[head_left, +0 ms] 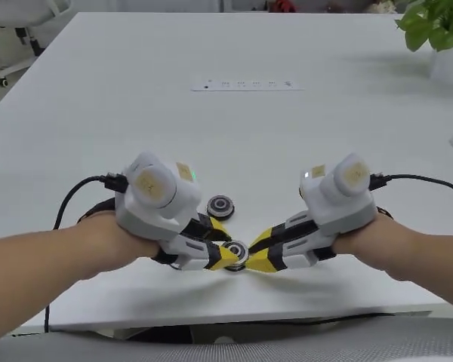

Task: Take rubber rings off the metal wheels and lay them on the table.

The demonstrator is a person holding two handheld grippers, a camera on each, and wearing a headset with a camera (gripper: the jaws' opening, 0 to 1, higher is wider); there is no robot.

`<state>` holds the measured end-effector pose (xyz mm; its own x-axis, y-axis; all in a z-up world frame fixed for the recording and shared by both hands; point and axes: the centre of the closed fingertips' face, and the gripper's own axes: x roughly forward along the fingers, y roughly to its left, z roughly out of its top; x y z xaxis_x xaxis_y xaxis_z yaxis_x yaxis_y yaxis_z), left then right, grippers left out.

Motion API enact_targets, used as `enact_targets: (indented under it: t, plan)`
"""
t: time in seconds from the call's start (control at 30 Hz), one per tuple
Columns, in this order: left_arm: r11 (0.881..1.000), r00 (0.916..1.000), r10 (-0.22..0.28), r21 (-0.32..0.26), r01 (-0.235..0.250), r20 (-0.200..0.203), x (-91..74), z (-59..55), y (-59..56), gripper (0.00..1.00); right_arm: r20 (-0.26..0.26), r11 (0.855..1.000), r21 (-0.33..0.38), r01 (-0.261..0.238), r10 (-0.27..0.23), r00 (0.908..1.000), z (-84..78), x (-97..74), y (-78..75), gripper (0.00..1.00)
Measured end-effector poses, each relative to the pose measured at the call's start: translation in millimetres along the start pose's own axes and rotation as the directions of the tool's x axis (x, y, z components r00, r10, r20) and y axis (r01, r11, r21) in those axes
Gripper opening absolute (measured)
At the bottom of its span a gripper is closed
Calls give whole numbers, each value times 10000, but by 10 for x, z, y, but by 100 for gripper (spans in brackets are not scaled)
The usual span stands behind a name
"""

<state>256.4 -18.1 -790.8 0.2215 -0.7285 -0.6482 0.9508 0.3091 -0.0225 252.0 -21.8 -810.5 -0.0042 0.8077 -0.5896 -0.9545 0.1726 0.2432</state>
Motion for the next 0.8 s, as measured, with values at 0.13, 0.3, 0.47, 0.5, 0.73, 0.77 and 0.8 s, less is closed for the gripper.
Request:
enact_targets:
  t: [0.13, 0.3, 0.47, 0.5, 0.73, 0.77, 0.8]
  plan:
    - [9999, 9999, 64, 104, -63, -109, 18, -27, 3, 15, -30, 9999, -115, 31, -31, 10000, -2, 2, -5, 11]
    - [9999, 9999, 104, 58, -103, -94, 27, -29, -21, 15, -83, 9994, -326, 114, -117, 9999, -7, 4, -19, 7]
    - [9994, 9996, 248, 226, -245, -139, 28, -32, -22, 14, -199, 9985, -526, 120, -131, 9997, -15, 2, -19, 4]
    - [9994, 9996, 255, 228, -252, -137, 28, -32, -21, 14, -217, 9984, -560, 116, -129, 9997, -17, 2, -19, 3]
    - [9984, 9992, 352, 444, -344, -166, 29, -36, -12, 13, -186, 9996, -191, 197, -201, 9996, -21, -1, -41, 0]
    - [9983, 9992, 369, 453, -361, -171, 29, -36, -10, 13, -158, 9998, -71, 198, -199, 9997, -21, -1, -45, 0]
    - [9981, 9991, 389, 483, -380, -171, 29, -36, -9, 13, -83, 9996, 191, 192, -190, 9998, -23, -4, -53, 0]
